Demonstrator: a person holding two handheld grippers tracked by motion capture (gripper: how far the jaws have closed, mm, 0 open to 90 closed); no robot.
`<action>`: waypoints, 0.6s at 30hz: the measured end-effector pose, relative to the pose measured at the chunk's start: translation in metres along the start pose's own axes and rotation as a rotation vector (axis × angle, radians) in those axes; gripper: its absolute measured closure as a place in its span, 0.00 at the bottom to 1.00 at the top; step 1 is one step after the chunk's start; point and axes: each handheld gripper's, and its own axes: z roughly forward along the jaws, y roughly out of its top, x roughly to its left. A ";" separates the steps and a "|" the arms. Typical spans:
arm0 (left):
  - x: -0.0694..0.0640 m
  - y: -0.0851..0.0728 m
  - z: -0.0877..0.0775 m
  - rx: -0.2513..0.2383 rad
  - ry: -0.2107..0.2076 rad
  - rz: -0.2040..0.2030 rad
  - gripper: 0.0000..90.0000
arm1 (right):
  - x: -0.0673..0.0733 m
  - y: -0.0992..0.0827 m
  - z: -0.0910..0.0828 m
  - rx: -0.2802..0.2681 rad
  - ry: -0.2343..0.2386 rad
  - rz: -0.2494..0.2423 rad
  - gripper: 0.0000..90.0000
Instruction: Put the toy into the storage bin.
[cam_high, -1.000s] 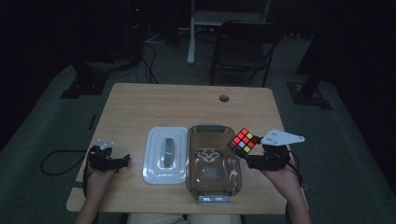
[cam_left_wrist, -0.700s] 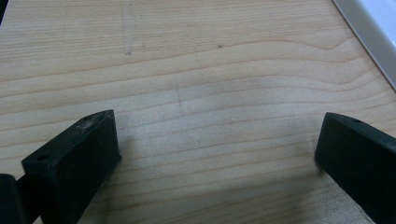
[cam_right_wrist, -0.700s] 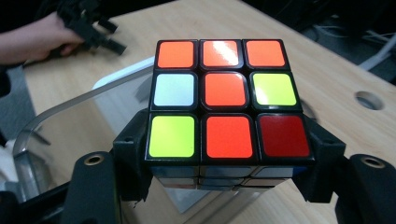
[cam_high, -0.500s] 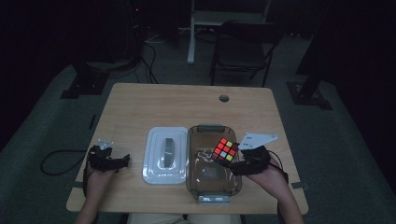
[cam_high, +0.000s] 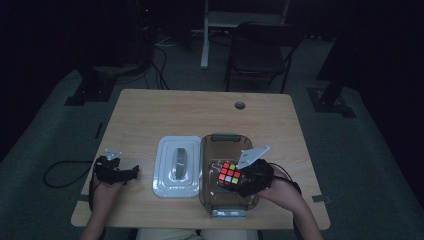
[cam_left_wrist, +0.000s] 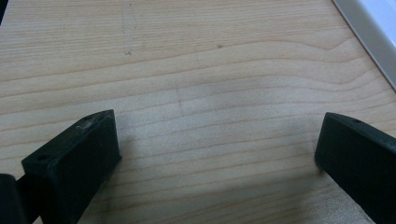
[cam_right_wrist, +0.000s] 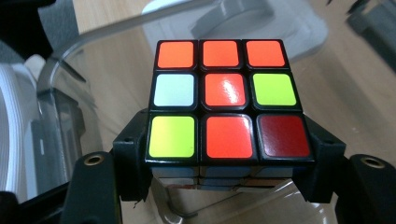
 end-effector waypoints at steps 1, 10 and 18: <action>0.000 0.000 0.000 0.000 0.000 0.000 0.01 | 0.000 0.000 0.001 0.010 0.001 -0.007 0.37; 0.000 0.000 0.000 0.000 0.000 0.000 0.01 | 0.002 0.011 0.022 0.139 0.019 -0.079 0.37; 0.000 0.000 0.000 0.000 0.000 0.000 0.01 | 0.002 0.017 0.040 0.254 0.045 -0.133 0.37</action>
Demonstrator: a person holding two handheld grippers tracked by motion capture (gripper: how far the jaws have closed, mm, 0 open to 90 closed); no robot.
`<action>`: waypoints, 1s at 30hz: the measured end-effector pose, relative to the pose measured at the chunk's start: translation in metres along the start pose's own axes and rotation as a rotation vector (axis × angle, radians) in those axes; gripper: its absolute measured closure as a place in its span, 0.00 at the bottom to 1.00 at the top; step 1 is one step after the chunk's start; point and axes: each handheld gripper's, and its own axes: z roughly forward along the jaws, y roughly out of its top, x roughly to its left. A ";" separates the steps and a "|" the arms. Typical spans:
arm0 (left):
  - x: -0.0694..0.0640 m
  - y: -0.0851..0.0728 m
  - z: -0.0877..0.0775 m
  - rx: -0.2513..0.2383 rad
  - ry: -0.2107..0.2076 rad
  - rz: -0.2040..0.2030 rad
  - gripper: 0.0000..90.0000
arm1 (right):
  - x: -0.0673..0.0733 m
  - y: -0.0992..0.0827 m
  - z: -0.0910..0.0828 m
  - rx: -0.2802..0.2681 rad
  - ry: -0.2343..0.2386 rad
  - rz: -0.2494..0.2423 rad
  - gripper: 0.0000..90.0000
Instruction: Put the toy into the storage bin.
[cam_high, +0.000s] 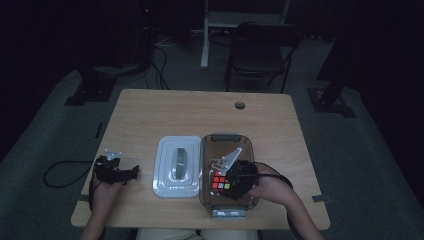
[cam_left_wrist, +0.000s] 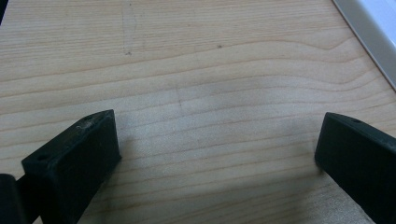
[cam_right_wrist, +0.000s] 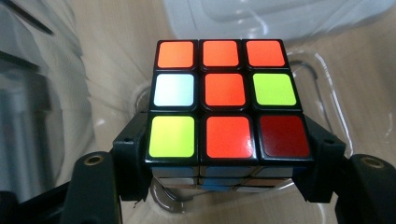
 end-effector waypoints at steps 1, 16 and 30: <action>0.000 0.000 0.000 0.000 0.000 0.000 0.01 | -0.001 0.001 0.002 0.013 0.001 -0.004 0.37; 0.000 0.000 0.000 0.000 0.000 0.000 0.01 | -0.002 0.020 0.027 0.221 0.003 -0.070 0.37; 0.000 0.000 0.000 0.001 -0.003 0.005 0.01 | -0.001 0.027 0.038 0.310 0.076 -0.084 0.37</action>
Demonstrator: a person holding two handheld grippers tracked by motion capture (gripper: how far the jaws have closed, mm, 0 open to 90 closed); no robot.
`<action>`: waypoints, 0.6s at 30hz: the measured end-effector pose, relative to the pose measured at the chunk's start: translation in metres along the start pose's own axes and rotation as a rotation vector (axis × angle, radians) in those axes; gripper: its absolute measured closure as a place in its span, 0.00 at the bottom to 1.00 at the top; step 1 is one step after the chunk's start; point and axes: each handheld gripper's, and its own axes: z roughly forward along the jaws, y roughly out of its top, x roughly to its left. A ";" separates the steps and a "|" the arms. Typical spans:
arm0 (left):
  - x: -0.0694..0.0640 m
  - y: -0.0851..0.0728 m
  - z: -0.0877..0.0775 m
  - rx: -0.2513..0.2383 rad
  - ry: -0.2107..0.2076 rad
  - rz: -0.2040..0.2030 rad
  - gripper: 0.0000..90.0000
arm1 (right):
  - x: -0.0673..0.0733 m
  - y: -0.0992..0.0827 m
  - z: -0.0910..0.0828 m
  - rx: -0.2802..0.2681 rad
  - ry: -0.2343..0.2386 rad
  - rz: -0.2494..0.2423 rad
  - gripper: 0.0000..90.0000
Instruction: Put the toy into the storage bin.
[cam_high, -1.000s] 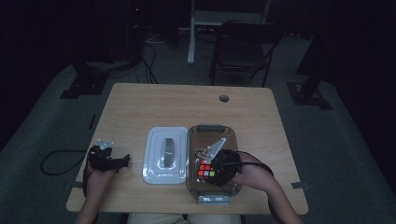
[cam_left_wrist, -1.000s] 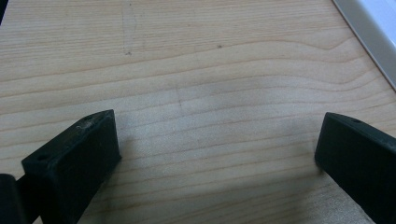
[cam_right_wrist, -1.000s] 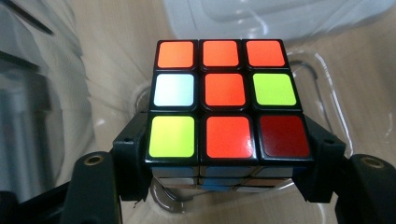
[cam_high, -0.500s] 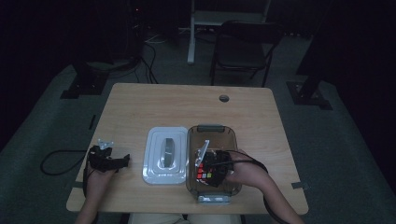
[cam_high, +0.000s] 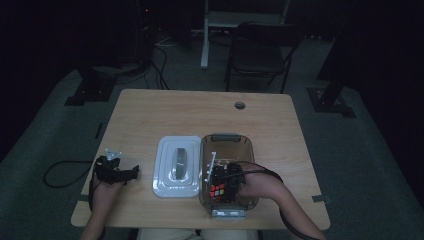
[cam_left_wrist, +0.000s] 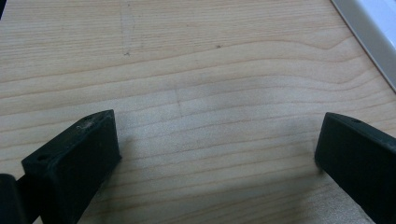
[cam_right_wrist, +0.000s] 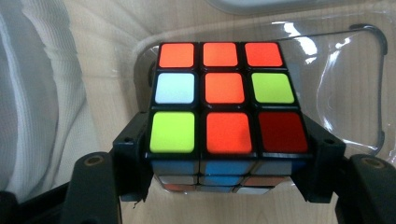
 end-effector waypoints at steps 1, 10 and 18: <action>0.000 0.000 0.000 0.000 0.000 0.000 0.01 | 0.000 0.000 0.000 0.003 0.005 -0.001 0.37; 0.000 0.000 0.000 0.000 0.000 0.000 0.01 | -0.002 0.000 -0.003 -0.032 0.023 0.012 0.35; 0.000 0.000 0.000 0.000 0.000 0.000 0.01 | -0.007 -0.009 -0.021 -0.148 0.004 0.066 0.31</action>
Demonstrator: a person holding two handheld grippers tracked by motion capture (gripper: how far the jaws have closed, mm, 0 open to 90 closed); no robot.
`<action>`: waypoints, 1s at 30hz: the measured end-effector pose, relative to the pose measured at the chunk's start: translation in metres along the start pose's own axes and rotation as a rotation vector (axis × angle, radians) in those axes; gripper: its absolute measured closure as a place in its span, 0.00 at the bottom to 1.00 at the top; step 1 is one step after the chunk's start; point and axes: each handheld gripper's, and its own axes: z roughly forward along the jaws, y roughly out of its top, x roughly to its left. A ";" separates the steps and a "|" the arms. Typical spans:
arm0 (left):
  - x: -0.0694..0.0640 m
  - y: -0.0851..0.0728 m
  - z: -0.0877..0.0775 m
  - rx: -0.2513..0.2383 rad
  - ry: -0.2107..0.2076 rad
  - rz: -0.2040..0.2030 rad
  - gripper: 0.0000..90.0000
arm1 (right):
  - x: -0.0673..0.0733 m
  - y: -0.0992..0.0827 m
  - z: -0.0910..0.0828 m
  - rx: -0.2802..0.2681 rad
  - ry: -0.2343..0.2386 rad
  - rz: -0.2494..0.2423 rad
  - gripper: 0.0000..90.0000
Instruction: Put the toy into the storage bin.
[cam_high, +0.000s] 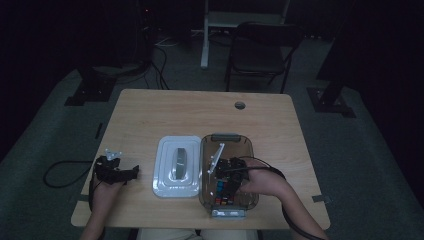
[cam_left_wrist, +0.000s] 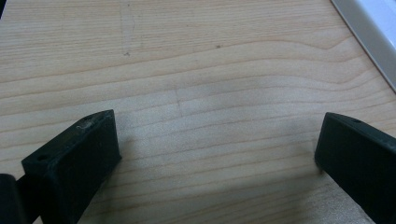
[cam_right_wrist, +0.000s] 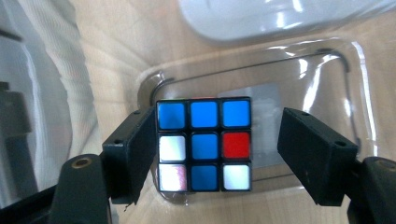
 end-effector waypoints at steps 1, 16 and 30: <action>0.000 0.000 0.000 0.000 0.000 0.000 0.01 | -0.001 -0.001 -0.002 -0.008 -0.003 0.005 0.30; 0.000 0.000 0.000 0.000 0.000 0.000 0.01 | -0.015 -0.044 -0.038 -0.359 -0.115 0.205 0.16; 0.000 0.000 0.000 0.000 0.000 0.000 0.01 | -0.033 -0.102 -0.064 -0.731 -0.343 0.496 0.12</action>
